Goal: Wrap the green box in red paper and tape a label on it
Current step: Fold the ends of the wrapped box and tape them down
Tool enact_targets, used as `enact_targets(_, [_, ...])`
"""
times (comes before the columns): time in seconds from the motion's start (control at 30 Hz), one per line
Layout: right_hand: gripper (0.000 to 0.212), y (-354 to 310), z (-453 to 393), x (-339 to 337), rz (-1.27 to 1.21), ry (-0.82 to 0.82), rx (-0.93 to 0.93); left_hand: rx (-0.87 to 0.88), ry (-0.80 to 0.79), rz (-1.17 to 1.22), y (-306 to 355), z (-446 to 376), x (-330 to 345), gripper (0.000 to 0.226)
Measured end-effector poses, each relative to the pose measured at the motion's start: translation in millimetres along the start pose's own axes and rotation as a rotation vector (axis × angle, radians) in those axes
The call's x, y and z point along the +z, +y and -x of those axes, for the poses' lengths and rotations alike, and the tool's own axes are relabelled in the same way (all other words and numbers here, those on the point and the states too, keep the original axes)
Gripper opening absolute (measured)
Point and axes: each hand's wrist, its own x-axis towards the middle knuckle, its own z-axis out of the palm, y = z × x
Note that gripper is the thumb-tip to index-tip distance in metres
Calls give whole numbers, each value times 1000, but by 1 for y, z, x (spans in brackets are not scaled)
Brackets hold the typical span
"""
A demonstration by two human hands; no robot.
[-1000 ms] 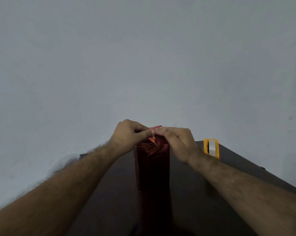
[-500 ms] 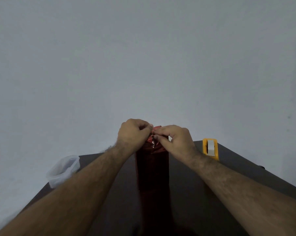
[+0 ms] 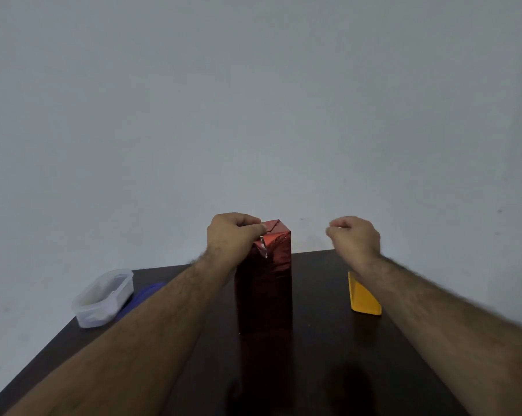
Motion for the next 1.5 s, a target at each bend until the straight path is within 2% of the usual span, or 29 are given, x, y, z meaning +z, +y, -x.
enact_targets(0.03, [4,8,-7,-9,88,7,66,-16,2,15,0,0,1,8])
enact_targets(0.07, [9,14,-12,-16,167,19,145,-27,2,24,0,-1,2,8])
enact_targets(0.17, [33,33,-24,-36,358,11,386,-58,-5,27,1,-1,5,8])
enact_targets(0.23, [44,46,-30,-43,325,-41,553,-69,-11,24,0,-3,5,7])
enact_targets(0.3, [48,54,-35,-46,193,-84,712,-58,-14,21,-2,-4,6,7])
enact_targets(0.37, [48,58,-40,-45,82,-145,781,-46,-11,16,-3,-4,6,7])
enact_targets(0.53, [59,52,-41,-45,13,-189,773,-41,-22,22,-8,-10,7,4])
enact_targets(0.63, [70,55,-44,-40,-11,-148,774,-30,-29,22,-8,-11,7,3])
enact_targets(0.73, [77,57,-44,-32,-134,-77,803,-28,-29,27,-8,-10,8,4])
enact_targets(0.87, [73,45,-29,-25,-299,-25,815,-26,-28,25,-8,-13,11,2])
enact_targets(0.97, [78,47,-26,-26,-366,39,838,-20,-36,42,-9,-15,11,1])
enact_targets(1.17, [70,52,-26,-27,-334,41,810,-11,-46,44,-10,-15,12,2])
enact_targets(1.3, [68,58,-23,-31,-257,-50,740,-5,-45,38,-11,-16,12,2])
enact_targets(1.4, [66,56,-18,-30,-244,117,809,0,-44,41,-13,-17,12,4])
enact_targets(1.5, [62,52,-17,-26,-262,183,815,-5,-44,49,-13,-17,13,2])
